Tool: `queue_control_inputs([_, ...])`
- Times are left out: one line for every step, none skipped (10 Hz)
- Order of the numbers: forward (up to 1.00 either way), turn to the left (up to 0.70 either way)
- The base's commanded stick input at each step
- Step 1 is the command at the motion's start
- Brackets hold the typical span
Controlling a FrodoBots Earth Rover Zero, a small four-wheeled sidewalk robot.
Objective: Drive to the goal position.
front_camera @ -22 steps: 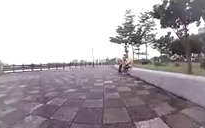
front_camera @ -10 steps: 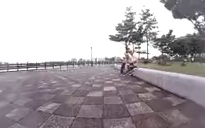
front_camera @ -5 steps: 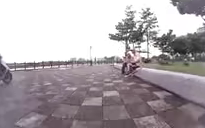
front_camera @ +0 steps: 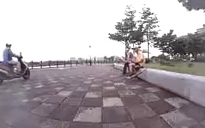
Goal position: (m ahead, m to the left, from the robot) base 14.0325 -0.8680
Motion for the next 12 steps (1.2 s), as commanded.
queue_control_inputs([1.0, 0.0])
queue_control_inputs([1.0, 0.0])
queue_control_inputs([1.0, 0.0])
queue_control_inputs([1.0, 0.0])
queue_control_inputs([1.0, 0.0])
queue_control_inputs([1.0, 0.0])
queue_control_inputs([1.0, 0.0])
queue_control_inputs([1.0, 0.0])
queue_control_inputs([1.0, 0.0])
queue_control_inputs([1.0, 0.0])
queue_control_inputs([1.0, 0.0])
queue_control_inputs([1.0, 0.0])
